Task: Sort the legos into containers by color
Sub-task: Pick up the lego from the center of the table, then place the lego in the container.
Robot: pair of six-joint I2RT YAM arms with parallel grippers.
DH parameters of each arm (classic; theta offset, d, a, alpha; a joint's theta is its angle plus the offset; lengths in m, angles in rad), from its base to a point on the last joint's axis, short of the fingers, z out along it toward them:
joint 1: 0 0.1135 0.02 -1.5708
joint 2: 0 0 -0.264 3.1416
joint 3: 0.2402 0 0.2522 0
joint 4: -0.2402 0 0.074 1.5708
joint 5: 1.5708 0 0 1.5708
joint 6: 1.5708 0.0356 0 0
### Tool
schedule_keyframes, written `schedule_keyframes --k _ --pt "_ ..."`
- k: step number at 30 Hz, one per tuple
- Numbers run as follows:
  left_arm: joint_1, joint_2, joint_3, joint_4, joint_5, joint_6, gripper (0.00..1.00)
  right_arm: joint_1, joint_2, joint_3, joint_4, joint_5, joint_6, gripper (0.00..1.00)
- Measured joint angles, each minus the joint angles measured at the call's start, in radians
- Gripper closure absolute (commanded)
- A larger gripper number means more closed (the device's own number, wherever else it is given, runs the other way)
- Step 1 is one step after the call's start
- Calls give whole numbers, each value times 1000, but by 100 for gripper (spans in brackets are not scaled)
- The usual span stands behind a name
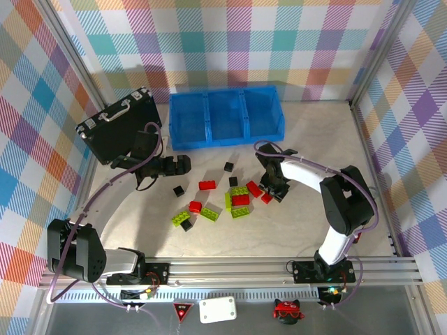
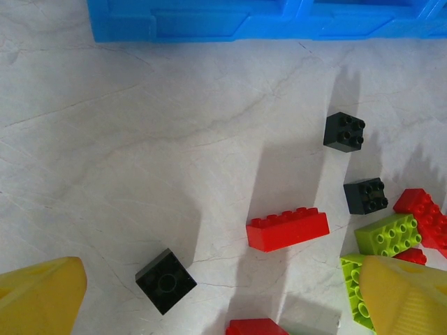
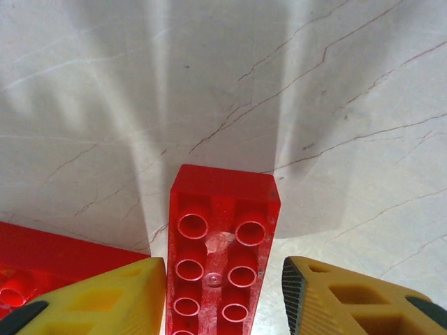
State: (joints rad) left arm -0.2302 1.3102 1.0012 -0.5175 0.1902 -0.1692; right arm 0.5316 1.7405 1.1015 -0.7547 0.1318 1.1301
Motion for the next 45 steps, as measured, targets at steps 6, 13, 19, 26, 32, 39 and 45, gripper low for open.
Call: schedule_keyframes --k 6,13,19,26,32,39,45 --pt "0 3 0 0 1 -3 0 0 0 -2 7 -1 0 57" --pt "0 3 0 0 1 -3 0 0 6 -10 21 0 -1 55" --pt "0 3 0 0 0 -3 0 0 6 -10 20 3 -1 62" --pt "0 3 0 0 -5 -3 0 0 -23 -8 -3 38 -24 64" --pt "0 2 0 0 -19 -3 0 0 -70 75 -51 113 -106 64" --pt "3 -26 0 -4 -23 -2 0 -31 -71 209 -25 173 -324 66" --pt "3 -24 19 -70 -13 0 0 -100 84 446 14 141 -518 66"
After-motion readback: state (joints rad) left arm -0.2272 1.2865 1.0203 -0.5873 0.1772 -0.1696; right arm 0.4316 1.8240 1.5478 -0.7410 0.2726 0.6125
